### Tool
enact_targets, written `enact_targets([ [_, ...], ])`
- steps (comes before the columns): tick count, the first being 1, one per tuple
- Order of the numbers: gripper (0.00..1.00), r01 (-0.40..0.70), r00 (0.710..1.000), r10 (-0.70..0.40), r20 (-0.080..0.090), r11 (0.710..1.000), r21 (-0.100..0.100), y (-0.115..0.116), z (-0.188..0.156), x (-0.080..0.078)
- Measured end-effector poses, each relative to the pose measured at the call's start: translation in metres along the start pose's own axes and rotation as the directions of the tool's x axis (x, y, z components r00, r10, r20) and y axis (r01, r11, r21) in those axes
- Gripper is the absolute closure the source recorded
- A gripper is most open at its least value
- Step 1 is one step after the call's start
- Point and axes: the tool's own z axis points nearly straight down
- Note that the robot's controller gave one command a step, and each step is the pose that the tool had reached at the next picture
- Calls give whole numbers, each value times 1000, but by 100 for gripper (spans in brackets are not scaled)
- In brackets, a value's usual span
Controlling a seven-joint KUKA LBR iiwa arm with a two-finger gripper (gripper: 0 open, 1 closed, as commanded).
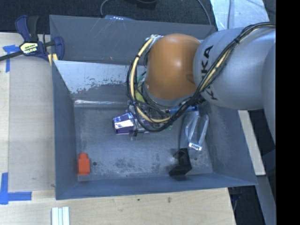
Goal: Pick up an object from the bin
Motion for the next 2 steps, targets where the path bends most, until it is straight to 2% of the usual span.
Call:
enact_targets([
  [1,100,-1,1000,1,0,1000,0,0,0,0],
  [2,100,13,1000,-13,-6,1000,1,-2,-46,5],
])
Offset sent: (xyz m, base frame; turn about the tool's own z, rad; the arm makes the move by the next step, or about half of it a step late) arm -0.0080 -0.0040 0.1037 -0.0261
